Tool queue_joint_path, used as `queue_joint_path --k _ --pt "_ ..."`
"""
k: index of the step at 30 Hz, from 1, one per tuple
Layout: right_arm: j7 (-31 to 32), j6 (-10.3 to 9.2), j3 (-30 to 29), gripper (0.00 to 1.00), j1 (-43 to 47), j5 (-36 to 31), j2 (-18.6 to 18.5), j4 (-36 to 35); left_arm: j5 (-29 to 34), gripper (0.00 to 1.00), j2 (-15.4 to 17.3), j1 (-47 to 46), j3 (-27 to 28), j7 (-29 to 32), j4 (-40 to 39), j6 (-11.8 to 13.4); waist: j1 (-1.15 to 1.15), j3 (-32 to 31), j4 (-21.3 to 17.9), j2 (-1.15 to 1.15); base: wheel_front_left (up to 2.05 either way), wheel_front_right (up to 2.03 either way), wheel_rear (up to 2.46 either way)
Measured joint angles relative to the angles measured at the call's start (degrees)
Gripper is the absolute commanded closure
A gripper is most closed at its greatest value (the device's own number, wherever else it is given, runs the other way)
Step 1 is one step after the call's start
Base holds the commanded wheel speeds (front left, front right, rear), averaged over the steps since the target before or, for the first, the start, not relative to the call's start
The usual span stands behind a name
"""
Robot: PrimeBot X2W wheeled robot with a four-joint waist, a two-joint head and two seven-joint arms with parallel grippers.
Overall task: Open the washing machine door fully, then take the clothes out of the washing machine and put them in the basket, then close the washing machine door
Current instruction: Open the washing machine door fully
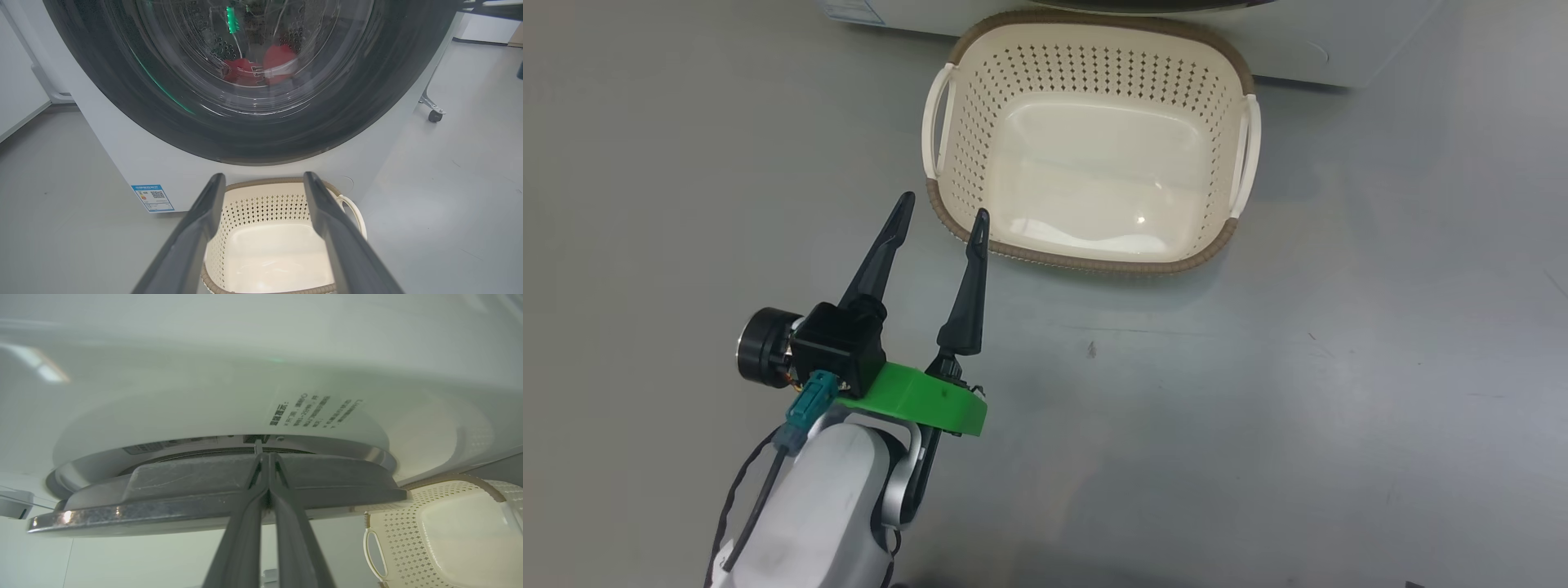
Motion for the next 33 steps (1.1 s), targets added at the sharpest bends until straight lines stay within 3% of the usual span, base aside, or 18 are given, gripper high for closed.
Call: queue_joint_path --k 15,33 --pt "1.99 -0.57 1.60 1.00 -5.81 -1.07 -0.71 5.70 -1.93 0.00 -0.18 -1.13 -2.12 -0.01 -0.56 0.00 0.00 1.75 2.61 0.00 0.00 0.00 0.00" --pt "7.65 -0.47 1.37 1.00 -7.82 2.00 -1.40 10.83 -2.34 0.00 -0.20 -1.74 -2.66 -0.01 -0.19 0.07 0.00 1.73 3.00 0.00 0.00 0.00 0.00"
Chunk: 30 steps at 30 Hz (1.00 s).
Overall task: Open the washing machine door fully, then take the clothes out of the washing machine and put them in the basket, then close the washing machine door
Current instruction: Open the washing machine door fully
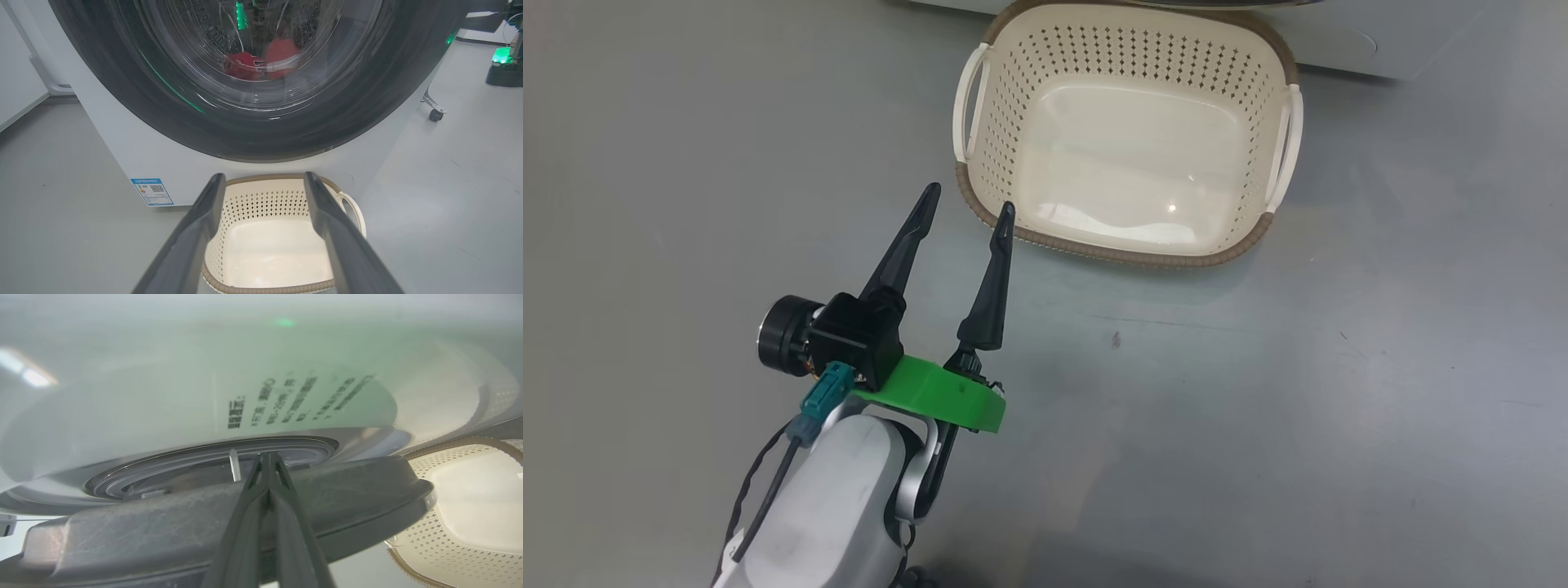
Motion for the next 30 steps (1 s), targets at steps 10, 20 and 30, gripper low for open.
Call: queue_joint_path --k 10,20,30 --pt "4.32 1.60 0.44 1.00 0.35 1.53 -0.34 1.53 -0.43 0.00 0.00 -0.21 -0.18 0.00 0.37 0.02 0.00 -0.57 -0.62 0.00 0.00 0.00 0.00" --pt "7.91 4.99 1.20 1.00 3.92 2.60 -0.71 2.60 -0.41 0.00 -0.01 -0.24 0.01 0.00 1.42 0.03 0.00 -2.22 -1.11 0.00 0.00 0.00 0.00" --pt "9.91 7.66 1.24 1.00 8.24 3.94 0.33 4.35 -0.31 0.00 -0.01 -0.15 0.05 0.00 3.89 0.04 0.00 -5.02 -1.73 0.00 0.00 0.00 0.00"
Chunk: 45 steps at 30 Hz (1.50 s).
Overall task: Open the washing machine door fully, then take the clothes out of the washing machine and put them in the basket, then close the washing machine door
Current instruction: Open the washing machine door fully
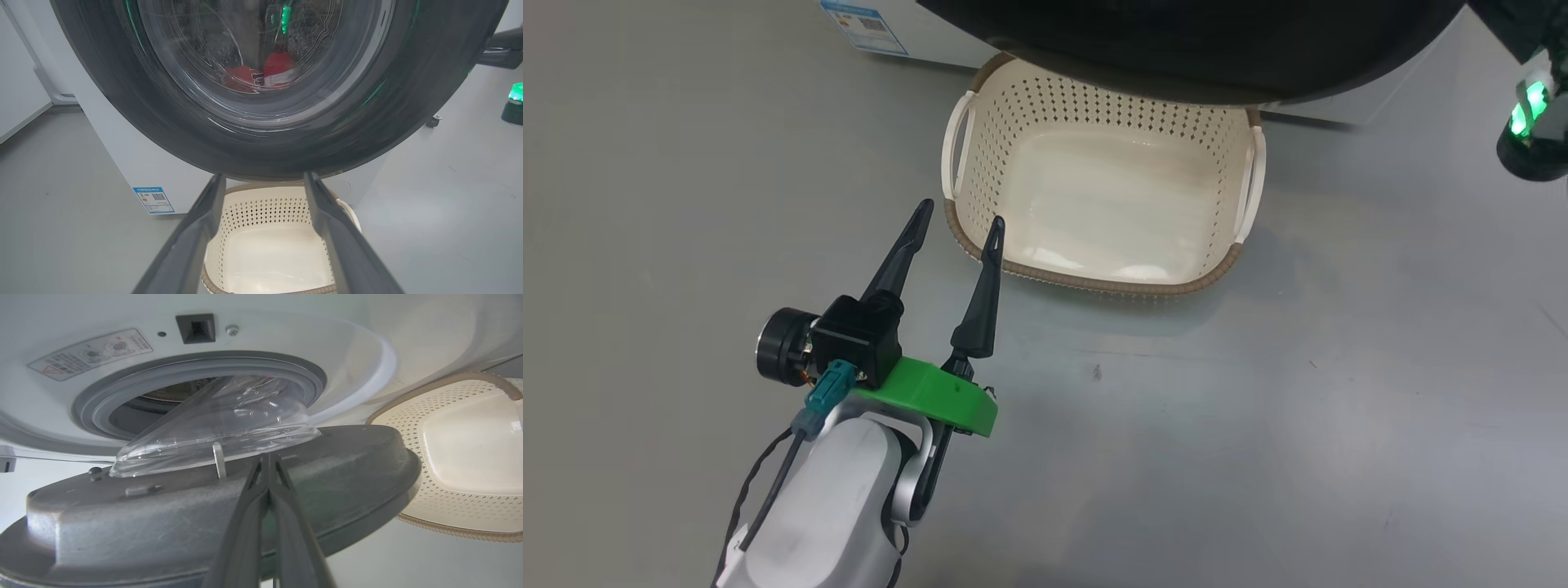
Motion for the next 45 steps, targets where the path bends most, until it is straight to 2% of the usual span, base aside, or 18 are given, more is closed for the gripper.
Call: queue_joint_path --k 10,28,39,45 --pt "2.26 2.36 0.47 1.00 4.78 1.67 2.69 1.35 0.46 0.00 0.00 1.85 0.87 0.00 2.16 0.21 0.00 -3.92 -0.49 0.00 0.00 0.00 0.00" --pt "5.87 4.34 2.48 1.00 14.72 3.65 8.16 2.46 -0.14 0.00 0.02 5.88 1.93 0.01 4.93 0.22 0.00 -11.96 -0.28 0.00 0.00 0.00 0.00" --pt "6.31 4.38 3.07 1.00 20.67 5.21 12.61 3.37 -0.71 0.00 0.04 8.61 1.97 0.01 5.82 0.22 0.00 -16.26 1.37 0.00 0.00 0.00 0.00" --pt "6.32 4.38 3.46 1.00 22.89 6.01 13.59 3.41 -0.71 0.00 0.05 9.17 2.03 0.01 6.00 0.22 0.00 -17.71 2.85 0.00 0.00 0.00 0.00"
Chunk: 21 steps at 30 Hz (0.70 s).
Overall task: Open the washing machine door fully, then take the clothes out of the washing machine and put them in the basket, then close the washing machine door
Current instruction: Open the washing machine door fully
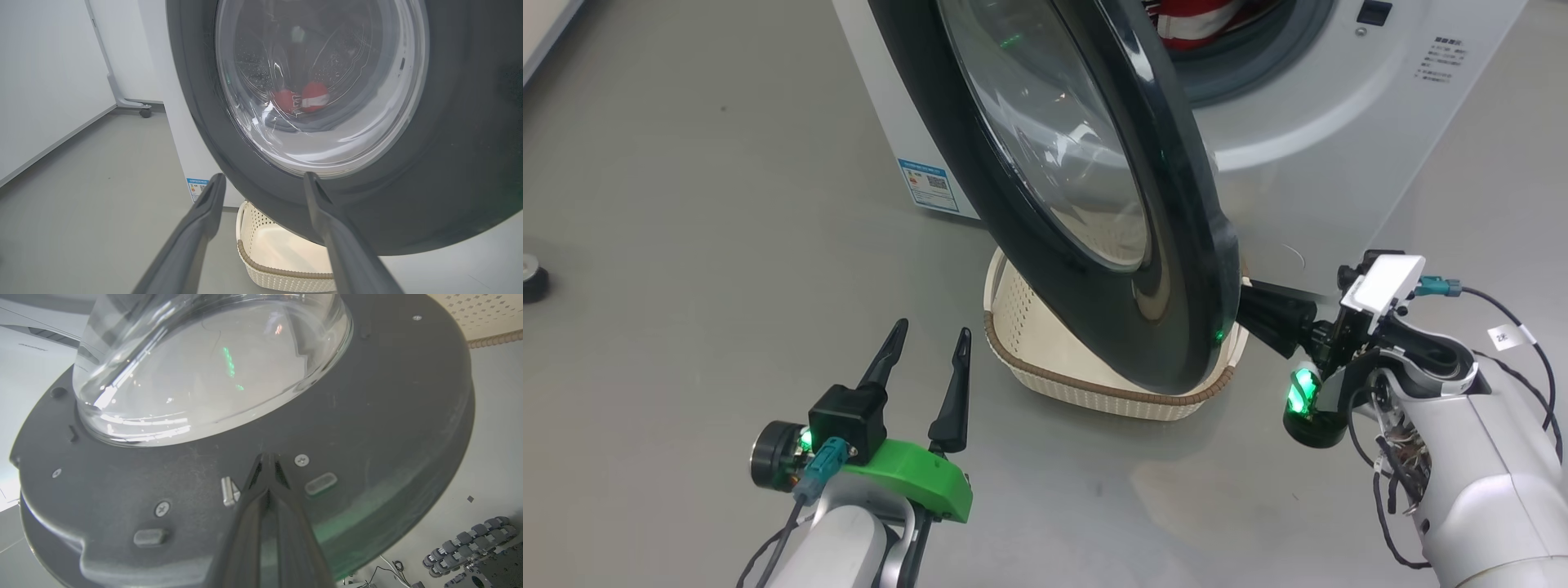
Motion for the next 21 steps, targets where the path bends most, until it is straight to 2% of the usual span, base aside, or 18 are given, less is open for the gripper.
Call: queue_joint_path --k 21 --pt "0.25 0.69 4.28 1.00 5.99 4.08 1.91 -0.70 0.00 0.00 0.04 1.79 -0.30 0.00 1.13 0.00 0.00 -3.78 4.12 0.00 0.00 0.00 0.00"
